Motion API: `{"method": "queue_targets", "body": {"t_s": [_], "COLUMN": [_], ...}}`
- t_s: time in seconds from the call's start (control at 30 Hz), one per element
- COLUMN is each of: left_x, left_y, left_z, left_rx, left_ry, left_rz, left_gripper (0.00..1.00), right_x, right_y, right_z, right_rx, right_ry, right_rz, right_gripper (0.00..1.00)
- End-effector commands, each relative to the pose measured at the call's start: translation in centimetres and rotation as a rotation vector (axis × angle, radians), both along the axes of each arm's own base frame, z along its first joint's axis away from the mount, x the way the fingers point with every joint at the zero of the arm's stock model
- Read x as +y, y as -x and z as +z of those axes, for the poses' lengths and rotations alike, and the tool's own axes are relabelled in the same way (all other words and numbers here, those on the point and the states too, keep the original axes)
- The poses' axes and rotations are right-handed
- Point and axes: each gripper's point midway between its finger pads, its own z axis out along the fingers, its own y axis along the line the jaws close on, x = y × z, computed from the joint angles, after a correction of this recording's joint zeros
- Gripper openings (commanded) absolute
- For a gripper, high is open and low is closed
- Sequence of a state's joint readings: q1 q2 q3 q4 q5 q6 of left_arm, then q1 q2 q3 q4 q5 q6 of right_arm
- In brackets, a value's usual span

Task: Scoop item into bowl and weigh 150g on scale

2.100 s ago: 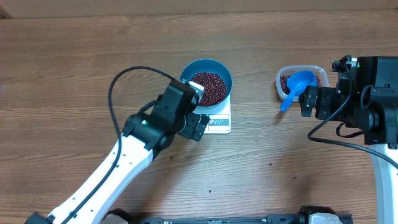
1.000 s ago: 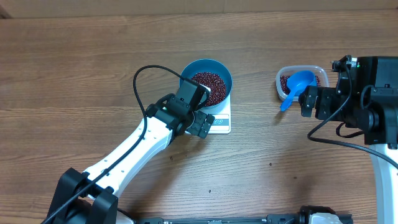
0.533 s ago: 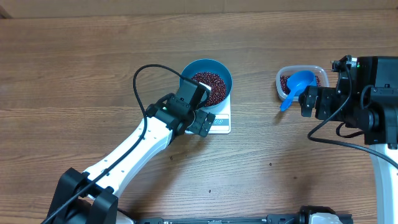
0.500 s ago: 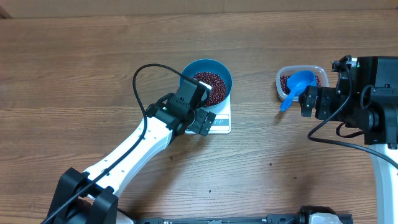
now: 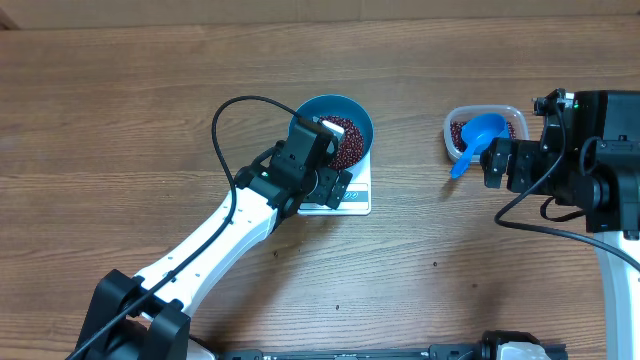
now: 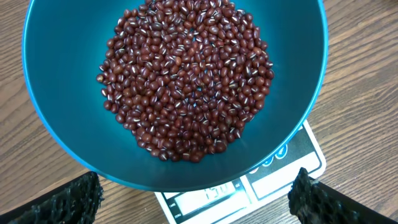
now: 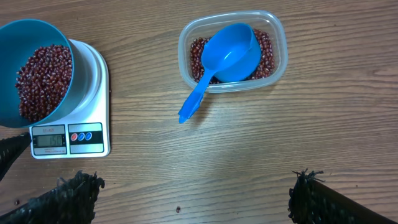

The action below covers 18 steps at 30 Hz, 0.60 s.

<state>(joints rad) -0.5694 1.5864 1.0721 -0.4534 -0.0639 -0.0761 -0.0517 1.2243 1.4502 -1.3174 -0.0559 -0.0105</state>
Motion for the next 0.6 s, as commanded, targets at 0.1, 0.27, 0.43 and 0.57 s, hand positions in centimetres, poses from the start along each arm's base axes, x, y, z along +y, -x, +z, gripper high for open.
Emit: {"method": "queue_targets", "body": {"t_s": [0.1,0.27,0.43,0.57], "left_x": [0.0,0.3,1.5,1.7], "left_y": [0.0,0.6,2.5,3.0], "left_z": [-0.4,-0.9,-2.1,-2.4], "left_rx": [0.008,0.045,0.155,0.182], "left_ry": [0.004,0.003,-0.006,-0.008], "left_rz": [0.008,0.038,0.131,0.137], "left_gripper": [1.0,0.99,1.0,1.0], "right_x": [0.2,0.2,0.2,0.2], "right_y": [-0.1,-0.1,-0.1,-0.1], "right_z": [-0.1,-0.1,-0.1,-0.1], "right_rx": [0.0,0.0,0.0,0.0], "right_ry": [-0.011,-0.012,-0.012,-0.012], "right_rz": [0.001,0.001,0.001,0.001], "right_gripper": [1.0,1.0,1.0,1.0]}}
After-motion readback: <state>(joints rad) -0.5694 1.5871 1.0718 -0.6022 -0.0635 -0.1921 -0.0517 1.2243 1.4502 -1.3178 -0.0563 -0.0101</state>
